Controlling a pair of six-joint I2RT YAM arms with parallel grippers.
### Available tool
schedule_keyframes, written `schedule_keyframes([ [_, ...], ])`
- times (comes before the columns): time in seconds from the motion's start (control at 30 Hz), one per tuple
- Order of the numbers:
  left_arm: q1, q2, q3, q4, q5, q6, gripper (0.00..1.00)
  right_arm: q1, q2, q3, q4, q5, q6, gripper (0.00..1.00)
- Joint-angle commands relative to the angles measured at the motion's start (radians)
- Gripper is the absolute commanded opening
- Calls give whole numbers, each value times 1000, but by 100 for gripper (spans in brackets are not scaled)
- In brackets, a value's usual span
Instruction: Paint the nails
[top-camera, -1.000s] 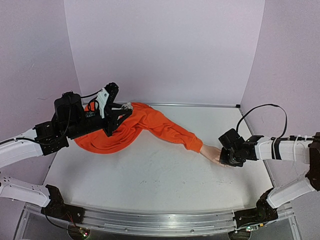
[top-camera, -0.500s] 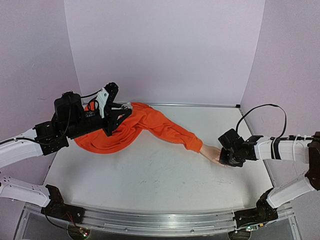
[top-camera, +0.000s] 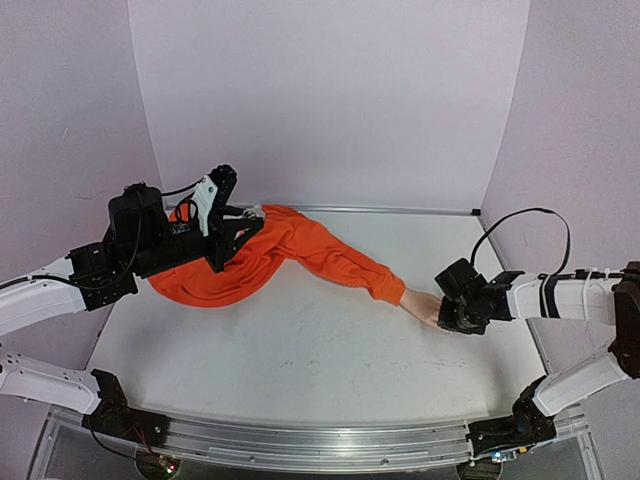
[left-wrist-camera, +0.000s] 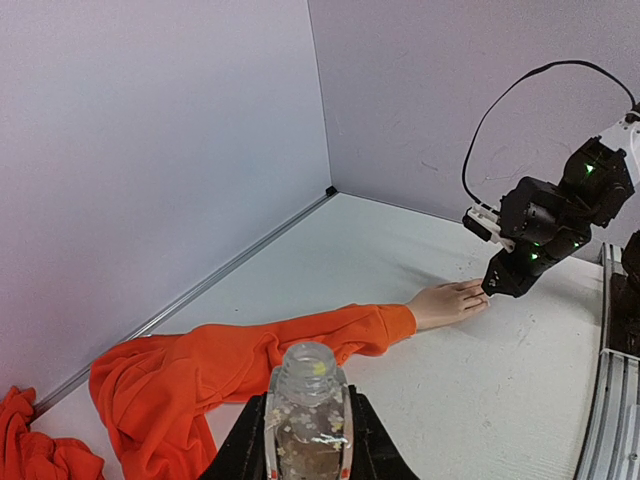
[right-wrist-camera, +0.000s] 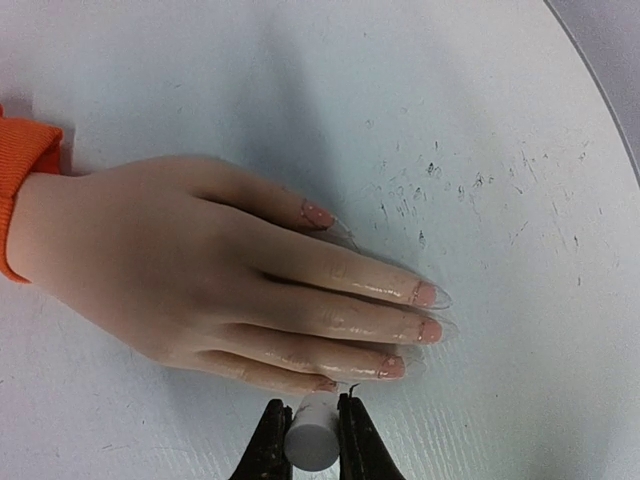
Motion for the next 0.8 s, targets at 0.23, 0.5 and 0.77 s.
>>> schedule_keyframes([
  [0.23, 5, -34, 7, 48, 3, -2, 0, -2, -13, 27, -71, 47, 37, 0],
  [0.5, 5, -36, 7, 47, 6, -3, 0, -3, -25, 27, -98, 58, 59, 0],
  [0.77, 5, -37, 9, 46, 9, -5, 0, -3, -108, 5, -68, 10, 12, 0],
])
